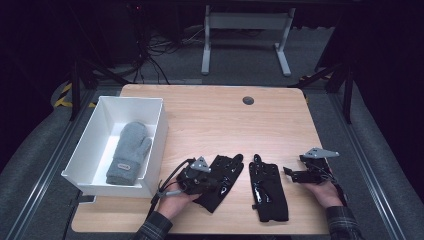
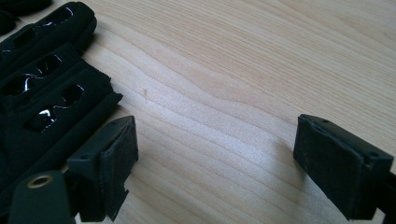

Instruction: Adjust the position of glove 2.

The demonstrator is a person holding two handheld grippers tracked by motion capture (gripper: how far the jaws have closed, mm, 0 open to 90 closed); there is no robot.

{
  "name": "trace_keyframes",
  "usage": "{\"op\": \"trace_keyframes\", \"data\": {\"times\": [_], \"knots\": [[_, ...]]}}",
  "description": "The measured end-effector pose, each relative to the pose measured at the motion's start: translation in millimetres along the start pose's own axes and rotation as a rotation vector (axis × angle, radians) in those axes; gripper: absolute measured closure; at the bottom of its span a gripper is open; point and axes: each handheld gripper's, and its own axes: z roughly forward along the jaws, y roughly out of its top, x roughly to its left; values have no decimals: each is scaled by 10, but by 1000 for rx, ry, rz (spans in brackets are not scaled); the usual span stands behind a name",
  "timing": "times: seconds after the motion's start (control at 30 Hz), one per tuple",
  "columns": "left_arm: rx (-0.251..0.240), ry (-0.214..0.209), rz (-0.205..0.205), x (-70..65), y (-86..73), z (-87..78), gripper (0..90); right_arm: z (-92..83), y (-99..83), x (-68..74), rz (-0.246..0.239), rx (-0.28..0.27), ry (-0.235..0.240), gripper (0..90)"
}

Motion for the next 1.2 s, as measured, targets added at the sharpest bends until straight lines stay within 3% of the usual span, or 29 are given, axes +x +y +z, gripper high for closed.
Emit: {"op": "trace_keyframes", "data": {"times": [0.07, 0.1, 0.23, 0.37, 0.53, 0.7, 0.77, 1.03, 1.2], "knots": [[-15, 43, -15, 48, 23, -52, 848, 0, 0, 0, 0, 0, 0, 143], [-25, 79, -43, 113, 30, -75, 850, 0, 0, 0, 0, 0, 0, 143], [-22, 112, -81, 239, 46, -83, 865, 0, 0, 0, 0, 0, 0, 143], [24, 141, -89, 306, 40, -40, 891, 0, 0, 0, 0, 0, 0, 143], [95, 112, -84, 244, -22, 49, 896, 0, 0, 0, 0, 0, 0, 143], [105, 72, -70, 143, -15, 89, 896, 0, 0, 0, 0, 0, 0, 143], [107, 38, -58, 84, -1, 127, 896, 0, 0, 0, 0, 0, 0, 143], [115, -14, -24, -69, 53, 236, 892, 0, 0, 0, 0, 0, 0, 143], [79, 28, -51, -7, 75, 194, 814, 0, 0, 0, 0, 0, 0, 143]]}}
